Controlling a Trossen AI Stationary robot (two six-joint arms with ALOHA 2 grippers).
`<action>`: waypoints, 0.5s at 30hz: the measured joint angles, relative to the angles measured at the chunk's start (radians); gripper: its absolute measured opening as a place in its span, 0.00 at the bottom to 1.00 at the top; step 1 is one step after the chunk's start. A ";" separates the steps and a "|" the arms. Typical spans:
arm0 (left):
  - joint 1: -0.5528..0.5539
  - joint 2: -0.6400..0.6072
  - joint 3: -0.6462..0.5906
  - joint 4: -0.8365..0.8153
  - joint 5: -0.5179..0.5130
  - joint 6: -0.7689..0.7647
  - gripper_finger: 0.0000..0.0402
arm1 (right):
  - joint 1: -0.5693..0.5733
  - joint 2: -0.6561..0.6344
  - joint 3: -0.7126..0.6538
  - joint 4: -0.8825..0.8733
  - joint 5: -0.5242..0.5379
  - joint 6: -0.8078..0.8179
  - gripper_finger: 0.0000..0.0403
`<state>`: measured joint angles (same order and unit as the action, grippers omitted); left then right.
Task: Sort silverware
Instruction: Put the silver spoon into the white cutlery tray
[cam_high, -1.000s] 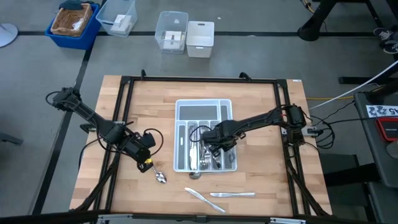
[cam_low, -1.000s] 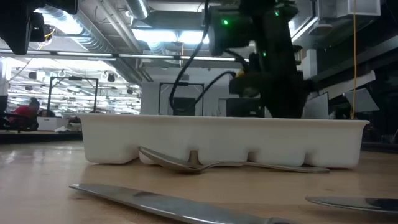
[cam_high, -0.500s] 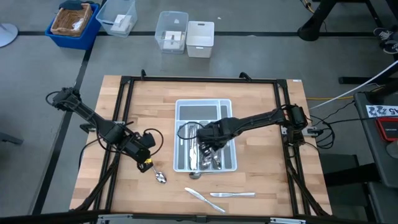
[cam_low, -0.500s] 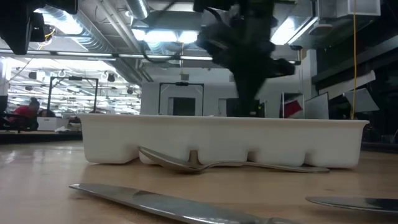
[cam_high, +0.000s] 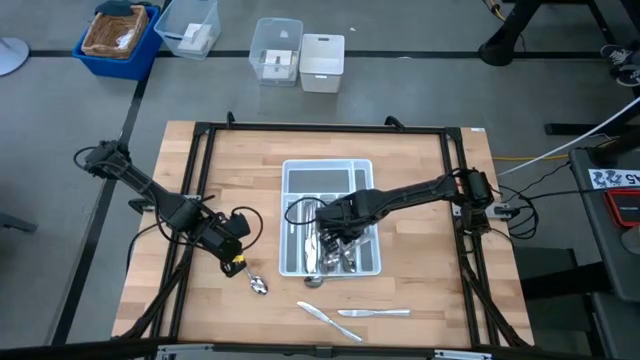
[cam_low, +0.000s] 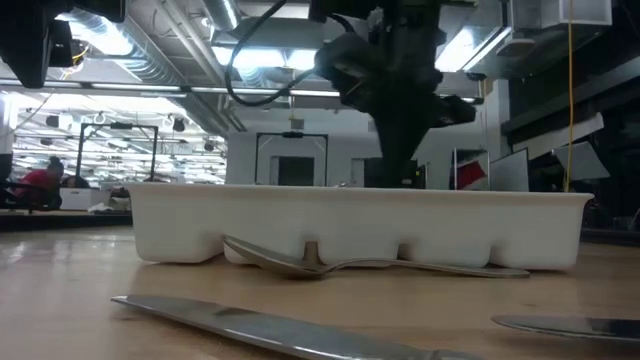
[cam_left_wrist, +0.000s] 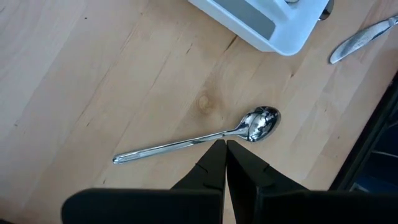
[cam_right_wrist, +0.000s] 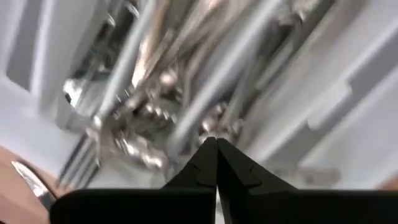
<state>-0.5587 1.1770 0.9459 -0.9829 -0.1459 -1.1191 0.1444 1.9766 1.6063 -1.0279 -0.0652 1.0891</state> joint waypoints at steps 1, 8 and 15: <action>0.000 0.000 0.000 0.000 0.000 0.000 0.01 | 0.001 0.000 0.003 -0.022 -0.008 0.005 0.02; 0.000 0.000 0.000 0.000 -0.022 0.031 0.01 | 0.000 0.000 0.004 -0.043 -0.098 -0.100 0.02; 0.000 0.000 0.000 0.000 -0.022 0.035 0.01 | 0.012 -0.007 0.005 -0.085 -0.151 -0.219 0.02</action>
<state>-0.5587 1.1770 0.9459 -0.9832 -0.1680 -1.0841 0.1563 1.9692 1.6114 -1.1126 -0.2160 0.8704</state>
